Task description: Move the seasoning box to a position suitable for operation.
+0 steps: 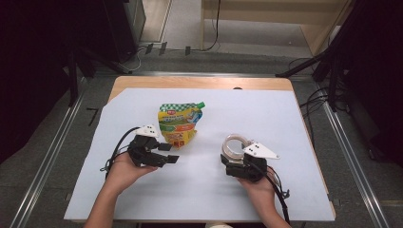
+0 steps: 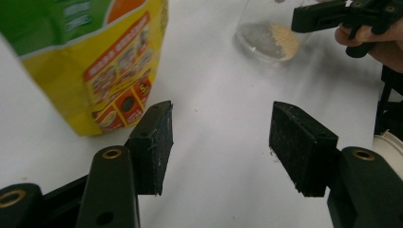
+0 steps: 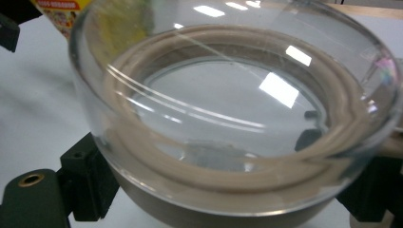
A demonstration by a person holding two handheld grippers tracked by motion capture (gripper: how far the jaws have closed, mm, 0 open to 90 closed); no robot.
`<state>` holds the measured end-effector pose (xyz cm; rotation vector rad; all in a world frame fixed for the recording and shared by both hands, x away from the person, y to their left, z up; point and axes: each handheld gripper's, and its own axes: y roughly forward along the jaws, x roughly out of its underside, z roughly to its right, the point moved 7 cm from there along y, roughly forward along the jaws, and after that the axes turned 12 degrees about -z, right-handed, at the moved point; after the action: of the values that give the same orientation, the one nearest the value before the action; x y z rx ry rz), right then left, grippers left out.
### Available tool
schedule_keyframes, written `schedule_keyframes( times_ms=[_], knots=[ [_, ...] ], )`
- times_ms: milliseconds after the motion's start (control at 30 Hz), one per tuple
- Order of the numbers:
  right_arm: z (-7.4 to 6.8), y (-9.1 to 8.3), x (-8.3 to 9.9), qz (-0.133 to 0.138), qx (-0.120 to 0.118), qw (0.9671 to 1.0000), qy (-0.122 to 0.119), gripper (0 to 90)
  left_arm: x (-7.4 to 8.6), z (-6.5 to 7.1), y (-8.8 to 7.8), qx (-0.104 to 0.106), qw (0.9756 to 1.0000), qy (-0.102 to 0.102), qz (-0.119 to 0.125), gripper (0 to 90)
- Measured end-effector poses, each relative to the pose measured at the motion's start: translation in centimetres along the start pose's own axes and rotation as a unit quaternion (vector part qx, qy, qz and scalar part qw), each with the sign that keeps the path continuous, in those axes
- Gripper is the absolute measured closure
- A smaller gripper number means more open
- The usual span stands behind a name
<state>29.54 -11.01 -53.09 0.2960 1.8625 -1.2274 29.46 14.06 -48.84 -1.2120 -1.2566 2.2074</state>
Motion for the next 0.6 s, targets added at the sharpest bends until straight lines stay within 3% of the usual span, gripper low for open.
schedule_keyframes(
  times_ms=[200,267,367,600],
  knots=[
    [-1.5,0.5,0.5,-0.010,-0.018,0.9997,-0.011,11.9,-1.2,1.8,0.7,0.009,0.9998,0.017,0.007,41.5],
    [-1.8,0.6,0.6,-0.006,-0.009,0.9997,-0.024,11.9,-1.6,2.5,1.1,0.012,0.9995,0.029,0.003,41.5],
    [-2.1,0.6,0.7,-0.004,-0.010,0.9996,-0.024,11.9,-1.8,3.1,1.8,0.014,0.9991,0.039,-0.007,41.5],
    [-2.4,0.6,1.2,0.003,0.000,0.9989,-0.046,11.6,-2.1,3.5,2.5,0.017,0.9988,0.045,-0.011,41.8]
  ],
)
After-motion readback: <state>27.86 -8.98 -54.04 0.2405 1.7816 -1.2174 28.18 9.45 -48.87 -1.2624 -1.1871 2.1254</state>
